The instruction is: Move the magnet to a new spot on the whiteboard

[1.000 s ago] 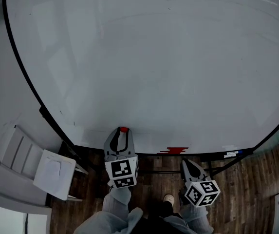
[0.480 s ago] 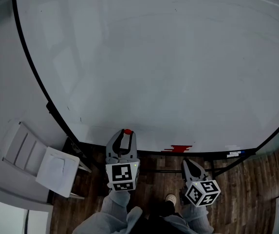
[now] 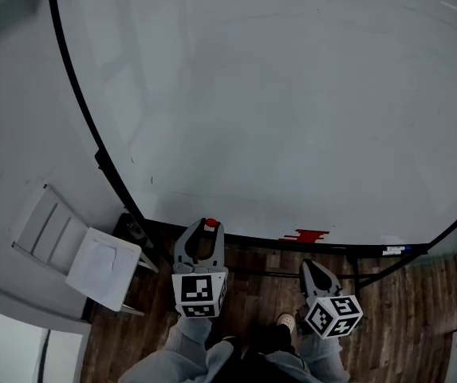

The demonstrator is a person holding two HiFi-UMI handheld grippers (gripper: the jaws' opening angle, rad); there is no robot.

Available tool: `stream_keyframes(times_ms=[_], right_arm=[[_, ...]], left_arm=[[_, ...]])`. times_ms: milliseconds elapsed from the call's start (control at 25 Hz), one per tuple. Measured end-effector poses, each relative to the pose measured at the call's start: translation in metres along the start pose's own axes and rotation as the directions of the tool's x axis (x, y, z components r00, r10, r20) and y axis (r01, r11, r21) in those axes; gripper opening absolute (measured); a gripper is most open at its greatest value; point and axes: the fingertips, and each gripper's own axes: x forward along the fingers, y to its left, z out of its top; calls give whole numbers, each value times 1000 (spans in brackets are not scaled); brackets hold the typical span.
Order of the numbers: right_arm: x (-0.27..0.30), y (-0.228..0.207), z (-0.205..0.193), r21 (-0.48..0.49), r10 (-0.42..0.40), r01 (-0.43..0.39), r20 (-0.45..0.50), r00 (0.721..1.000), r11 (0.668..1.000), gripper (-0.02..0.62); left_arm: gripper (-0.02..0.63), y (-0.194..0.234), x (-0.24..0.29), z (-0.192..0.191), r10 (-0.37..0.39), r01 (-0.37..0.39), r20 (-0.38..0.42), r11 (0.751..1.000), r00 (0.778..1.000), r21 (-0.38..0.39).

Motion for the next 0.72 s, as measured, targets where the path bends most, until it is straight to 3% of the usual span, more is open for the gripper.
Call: stream_keyframes(times_ms=[720], right_arm=[[21,50,-5,-47,86,-86,-11,996,995,28]], left_arm=[[124,67,-58,-61,93,-98,-112,994,989,-42]])
